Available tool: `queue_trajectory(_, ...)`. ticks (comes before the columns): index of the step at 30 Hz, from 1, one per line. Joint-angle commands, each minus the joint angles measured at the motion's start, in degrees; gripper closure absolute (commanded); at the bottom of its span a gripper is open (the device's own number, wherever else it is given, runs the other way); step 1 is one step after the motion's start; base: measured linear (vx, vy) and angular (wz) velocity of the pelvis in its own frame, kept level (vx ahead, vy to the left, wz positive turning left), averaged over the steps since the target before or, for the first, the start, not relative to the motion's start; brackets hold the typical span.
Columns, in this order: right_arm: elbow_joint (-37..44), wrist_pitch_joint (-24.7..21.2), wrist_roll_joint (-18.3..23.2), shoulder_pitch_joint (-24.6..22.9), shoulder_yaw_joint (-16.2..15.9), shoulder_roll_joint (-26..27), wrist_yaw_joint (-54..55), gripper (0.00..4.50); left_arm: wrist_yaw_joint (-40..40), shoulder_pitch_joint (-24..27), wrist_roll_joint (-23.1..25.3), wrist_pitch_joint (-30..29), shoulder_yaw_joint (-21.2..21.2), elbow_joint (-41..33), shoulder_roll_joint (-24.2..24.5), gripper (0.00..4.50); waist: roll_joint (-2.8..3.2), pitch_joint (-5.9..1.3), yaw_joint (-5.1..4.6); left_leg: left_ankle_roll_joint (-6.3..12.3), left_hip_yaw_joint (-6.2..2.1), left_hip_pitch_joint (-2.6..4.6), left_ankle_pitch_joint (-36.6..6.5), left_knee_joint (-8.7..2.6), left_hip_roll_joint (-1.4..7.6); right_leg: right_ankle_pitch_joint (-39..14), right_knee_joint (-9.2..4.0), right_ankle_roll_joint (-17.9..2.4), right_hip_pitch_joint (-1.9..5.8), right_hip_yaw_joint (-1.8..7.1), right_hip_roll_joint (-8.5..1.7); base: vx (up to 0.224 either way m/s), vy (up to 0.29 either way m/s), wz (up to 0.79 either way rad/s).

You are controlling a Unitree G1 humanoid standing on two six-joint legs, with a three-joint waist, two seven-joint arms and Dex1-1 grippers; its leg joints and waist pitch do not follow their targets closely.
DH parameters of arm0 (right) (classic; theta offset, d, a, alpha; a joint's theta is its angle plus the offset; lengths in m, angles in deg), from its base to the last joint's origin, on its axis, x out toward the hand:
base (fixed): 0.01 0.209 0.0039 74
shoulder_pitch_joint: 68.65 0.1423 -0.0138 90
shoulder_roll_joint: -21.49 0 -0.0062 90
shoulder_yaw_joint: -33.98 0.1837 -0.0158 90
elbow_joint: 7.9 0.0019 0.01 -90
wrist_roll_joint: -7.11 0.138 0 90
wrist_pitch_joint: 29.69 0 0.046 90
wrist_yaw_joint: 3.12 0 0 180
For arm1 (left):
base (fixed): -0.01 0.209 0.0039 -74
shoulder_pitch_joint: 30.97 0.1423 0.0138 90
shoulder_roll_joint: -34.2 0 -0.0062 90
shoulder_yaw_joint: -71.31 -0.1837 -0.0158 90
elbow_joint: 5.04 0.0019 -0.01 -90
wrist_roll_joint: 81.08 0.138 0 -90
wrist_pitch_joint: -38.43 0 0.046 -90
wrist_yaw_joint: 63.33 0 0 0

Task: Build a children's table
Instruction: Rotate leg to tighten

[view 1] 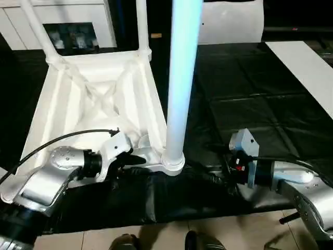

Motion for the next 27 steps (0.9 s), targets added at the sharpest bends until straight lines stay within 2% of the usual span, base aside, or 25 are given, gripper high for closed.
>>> queue_trajectory(1,1.6,-0.4,0.7,-0.3,0.1,-0.7,-0.4,0.0,-0.7,-0.3,0.5,0.4,-0.7,1.0,-0.3,3.51,0.37,-3.67,0.23,0.34,-1.28,1.07,-17.6,-4.49,1.92,-25.6,-4.61,-9.0,2.13,2.38,-3.8,0.0,0.0,0.0)
queue_trajectory(2,1.5,-0.4,0.8,-0.3,0.1,-0.8,-0.4,0.0,-1.3,-0.5,0.7,0.5,-1.1,1.3,-0.2,3.51,0.39,-3.7,0.24,0.31,-1.29,1.09,-17.5,-4.5,1.96,-25.4,-4.57,-9.0,2.09,2.37,-3.77,0.0,0.0,0.0)
queue_trajectory(4,1.5,-0.4,0.7,-0.2,0.1,-0.7,-0.4,0.0,-1.8,-0.6,1.1,0.8,-1.7,1.7,0.0,3.81,0.39,-3.87,0.24,0.24,-1.29,1.08,-17.4,-4.44,1.98,-24.9,-4.43,-9.4,2.2,2.37,-3.8,0.0,0.0,0.0)
queue_trajectory(6,1.4,-0.4,0.7,0.0,0.0,-0.7,-0.4,0.0,-2.2,-0.8,1.5,1.4,-2.0,2.1,0.0,3.87,0.38,-3.83,0.27,0.37,-1.27,1.04,-17.2,-4.43,1.95,-24.5,-4.47,-9.6,2.19,2.36,-3.78,0.0,0.0,0.0)
queue_trajectory(8,1.1,-0.6,0.8,0.5,-0.2,-0.6,-0.6,0.0,-2.8,-1.2,2.3,2.5,-2.5,2.7,0.2,4.16,0.37,-3.94,0.31,0.44,-1.23,1.03,-16.6,-4.37,1.95,-23.7,-4.37,-9.8,2.26,2.41,-3.8,0.0,0.0,0.0)
queue_trajectory(12,-0.8,-0.3,0.8,2.5,-1.4,-0.5,-2.6,0.0,-4.6,-1.9,3.3,5.6,-3.2,3.5,0.6,4.3,0.24,-4.07,0.31,0.61,-1.23,1.04,-16.3,-4.3,1.98,-23.5,-4.25,-10.2,2.38,2.36,-3.86,0.0,0.0,0.0)
queue_trajectory(15,-4.1,1.2,1.4,4.9,-2.6,0.4,-5.7,0.28,-6.9,-2.4,3.5,8.4,-4.0,3.7,0.8,4.48,0.25,-4.15,0.29,0.71,-1.2,1.08,-16.1,-4.19,2.0,-22.8,-4.19,-10.6,2.36,2.37,-3.95,0.0,0.0,0.0)
queue_trajectory(19,-8.8,3.4,1.1,8.1,-4.4,1.3,-9.6,0.59,-10.3,-2.7,3.6,11.9,-5.3,3.7,0.8,4.5,0.24,-4.39,0.26,1.05,-1.09,0.86,-13.7,-4.03,2.04,-17.9,-3.5,-12.5,2.58,2.37,-3.88,0.0,0.0,0.0)
queue_trajectory(21,-11.6,3.8,1.2,10.2,-5.3,1.7,-12.1,0.82,-12.3,-3.0,3.4,13.2,-6.0,3.5,0.8,4.5,-0.18,-4.62,0.51,1.94,-0.85,0.99,-11.8,-3.77,2.06,-15.3,-3.22,-13.4,2.6,2.44,-3.91,0.0,0.0,0.0)
queue_trajectory(22,-12.7,3.8,1.2,11.1,-5.8,1.7,-13.2,0.89,-13.1,-3.1,3.3,13.9,-6.2,3.5,0.8,4.5,-0.45,-4.64,0.58,2.41,-0.83,0.82,-10.9,-3.78,2.04,-14.4,-3.02,-14.0,2.75,2.35,-3.89,0.0,0.0,0.0)
queue_trajectory(24,-14.6,4.0,1.2,12.5,-6.4,1.8,-15.1,1.05,-14.6,-3.6,3.2,14.7,-6.7,3.5,0.8,4.5,-0.02,-4.65,1.14,2.59,-0.75,0.96,-10.0,-3.69,2.22,-13.7,-2.83,-14.3,2.65,2.39,-3.96,0.0,0.0,0.0)
queue_trajectory(25,-16.2,4.2,1.6,13.6,-6.7,2.0,-16.8,1.15,-15.9,-4.0,3.2,15.8,-7.2,3.8,0.8,4.5,-0.29,-4.63,1.34,2.61,-0.62,1.09,-9.9,-3.69,2.26,-13.5,-2.88,-14.3,2.54,2.42,-3.9,0.0,0.0,0.0)
queue_trajectory(27,-16.9,4.3,1.9,14.1,-6.8,2.2,-17.6,1.25,-16.4,-4.2,3.2,16.2,-7.3,4.0,0.8,4.5,-0.14,-4.66,1.98,2.36,-0.62,1.14,-10.5,-3.7,2.33,-14.3,-2.76,-14.2,2.6,2.36,-3.96,0.0,0.0,0.0)
